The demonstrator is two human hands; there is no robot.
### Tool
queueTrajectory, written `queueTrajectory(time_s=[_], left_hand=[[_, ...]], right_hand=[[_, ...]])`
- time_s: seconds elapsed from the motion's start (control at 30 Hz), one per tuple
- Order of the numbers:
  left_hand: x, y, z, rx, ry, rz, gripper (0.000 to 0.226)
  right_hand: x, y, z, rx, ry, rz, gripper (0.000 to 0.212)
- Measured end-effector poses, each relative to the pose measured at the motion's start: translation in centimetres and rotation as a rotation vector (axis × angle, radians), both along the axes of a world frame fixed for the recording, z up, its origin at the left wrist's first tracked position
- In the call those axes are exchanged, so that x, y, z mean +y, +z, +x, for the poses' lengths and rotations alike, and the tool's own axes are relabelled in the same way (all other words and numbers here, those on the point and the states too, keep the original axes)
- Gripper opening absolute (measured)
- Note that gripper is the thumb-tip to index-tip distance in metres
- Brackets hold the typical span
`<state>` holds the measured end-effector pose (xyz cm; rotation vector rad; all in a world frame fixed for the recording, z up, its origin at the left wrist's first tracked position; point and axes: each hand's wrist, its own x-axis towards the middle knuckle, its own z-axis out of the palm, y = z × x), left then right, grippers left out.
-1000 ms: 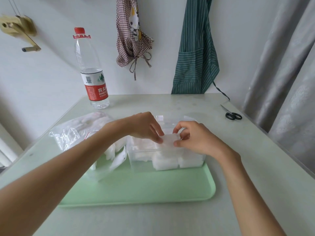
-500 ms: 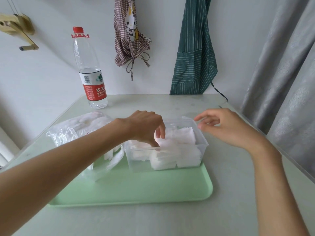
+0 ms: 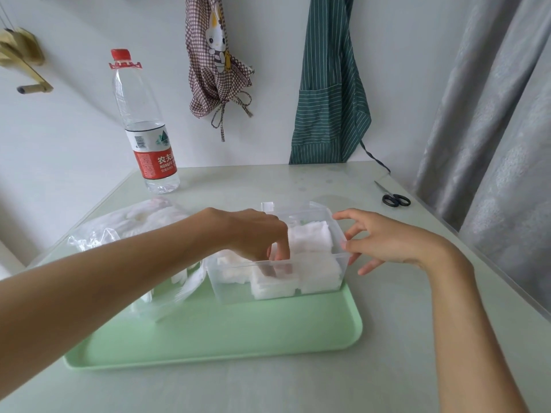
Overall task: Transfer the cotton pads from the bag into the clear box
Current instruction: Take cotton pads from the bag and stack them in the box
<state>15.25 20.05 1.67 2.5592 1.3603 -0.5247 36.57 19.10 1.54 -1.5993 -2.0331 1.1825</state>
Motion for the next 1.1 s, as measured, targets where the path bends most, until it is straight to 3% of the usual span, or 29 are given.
queueTrajectory(time_s=[0.1, 0.27, 0.47, 0.63, 0.83, 0.97, 1.1], left_hand=[[-0.1, 0.1, -0.1, -0.007, 0.015, -0.062, 0.024], [0.2, 2.3, -1.0, -0.249, 0.212, -0.167, 0.018], [0.3, 1.7, -0.4, -0.054, 0.509, -0.197, 0.021], [0.5, -0.1, 1.4, 0.123, 0.533, -0.174, 0.024], [1.1, -0.9, 1.8, 0.196, 0.543, -0.126, 0.032], [0.4, 1.0, 1.0, 0.013, 0.620, -0.243, 0.021], [-2.0, 4.3, -1.9, -0.263, 0.680, -0.086, 0.027]], right_hand=[[0.1, 0.0, -0.1, -0.001, -0.002, -0.002, 0.053], [0.0, 0.0, 0.0, 0.036, -0.033, -0.043, 0.059], [0.4, 0.0, -0.4, 0.034, -0.116, -0.100, 0.068], [0.6, -0.2, -0.9, -0.032, -0.098, -0.086, 0.061], [0.8, -0.5, -1.0, -0.110, -0.058, -0.030, 0.057], [0.3, -0.2, -1.0, -0.144, -0.049, -0.048, 0.057], [-0.5, 0.5, -1.5, -0.341, -0.097, 0.230, 0.054]])
